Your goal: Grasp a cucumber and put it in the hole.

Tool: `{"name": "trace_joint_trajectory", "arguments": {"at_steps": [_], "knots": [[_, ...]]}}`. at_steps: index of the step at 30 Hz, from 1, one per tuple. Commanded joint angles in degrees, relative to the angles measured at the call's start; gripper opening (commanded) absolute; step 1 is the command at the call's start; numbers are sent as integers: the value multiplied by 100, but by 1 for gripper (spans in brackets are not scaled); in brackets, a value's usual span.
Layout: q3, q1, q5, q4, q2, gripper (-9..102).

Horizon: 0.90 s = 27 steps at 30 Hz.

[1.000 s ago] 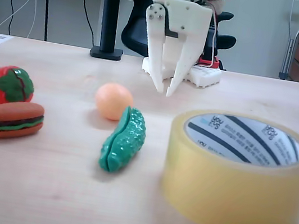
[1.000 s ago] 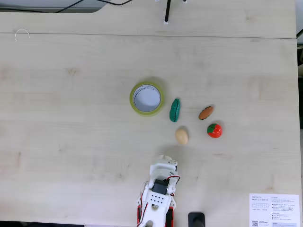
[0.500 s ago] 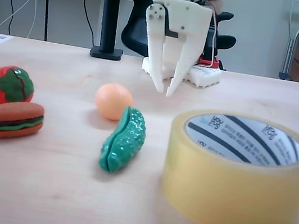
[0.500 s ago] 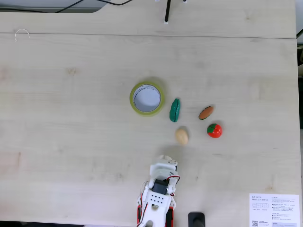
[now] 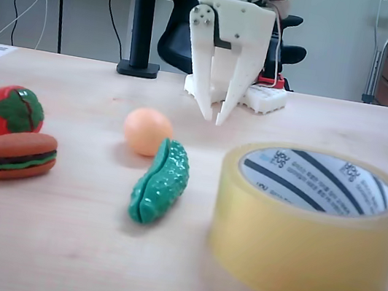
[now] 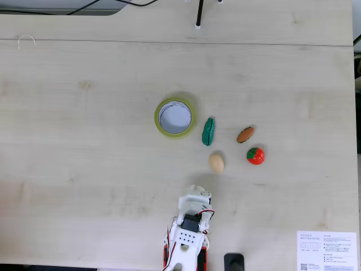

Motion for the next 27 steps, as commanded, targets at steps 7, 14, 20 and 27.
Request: {"name": "trace_joint_trajectory", "arguments": {"at_steps": [7,14,20,27], "knots": [[0,9,510,88,18,0],[0,9,545,97,-9,0],[-211,18,510,-448,26,0],[-1143,18,492,-923,18,0]]}}
